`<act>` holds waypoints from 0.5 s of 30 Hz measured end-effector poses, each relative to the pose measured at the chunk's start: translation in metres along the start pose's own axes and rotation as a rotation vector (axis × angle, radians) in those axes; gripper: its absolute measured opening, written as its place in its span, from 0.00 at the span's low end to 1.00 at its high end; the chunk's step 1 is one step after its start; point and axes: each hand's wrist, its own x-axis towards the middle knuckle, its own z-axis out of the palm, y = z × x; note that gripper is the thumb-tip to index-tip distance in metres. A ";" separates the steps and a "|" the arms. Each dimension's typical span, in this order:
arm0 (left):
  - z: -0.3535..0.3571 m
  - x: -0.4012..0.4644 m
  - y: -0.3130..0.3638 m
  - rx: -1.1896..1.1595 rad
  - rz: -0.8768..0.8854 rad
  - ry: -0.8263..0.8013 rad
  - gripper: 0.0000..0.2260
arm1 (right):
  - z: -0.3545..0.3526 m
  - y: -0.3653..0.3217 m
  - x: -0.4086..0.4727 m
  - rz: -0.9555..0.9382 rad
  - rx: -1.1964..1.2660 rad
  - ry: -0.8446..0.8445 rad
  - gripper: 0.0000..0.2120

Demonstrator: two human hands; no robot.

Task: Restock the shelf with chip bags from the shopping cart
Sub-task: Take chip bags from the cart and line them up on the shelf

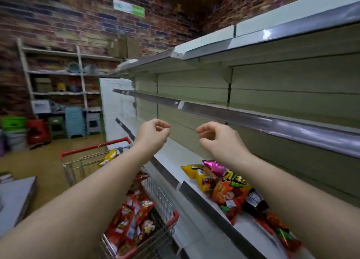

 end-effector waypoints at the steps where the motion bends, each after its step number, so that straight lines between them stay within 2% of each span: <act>1: -0.008 0.007 -0.013 0.008 -0.026 0.005 0.03 | 0.016 -0.002 0.009 -0.004 0.003 -0.014 0.12; 7: -0.055 0.061 -0.103 0.051 -0.173 0.020 0.03 | 0.122 -0.008 0.074 0.026 0.079 -0.123 0.10; 12: -0.080 0.094 -0.177 0.059 -0.313 -0.011 0.02 | 0.206 0.007 0.118 0.111 0.105 -0.219 0.10; 15: -0.084 0.108 -0.223 0.045 -0.418 -0.006 0.05 | 0.249 0.023 0.134 0.177 0.128 -0.300 0.11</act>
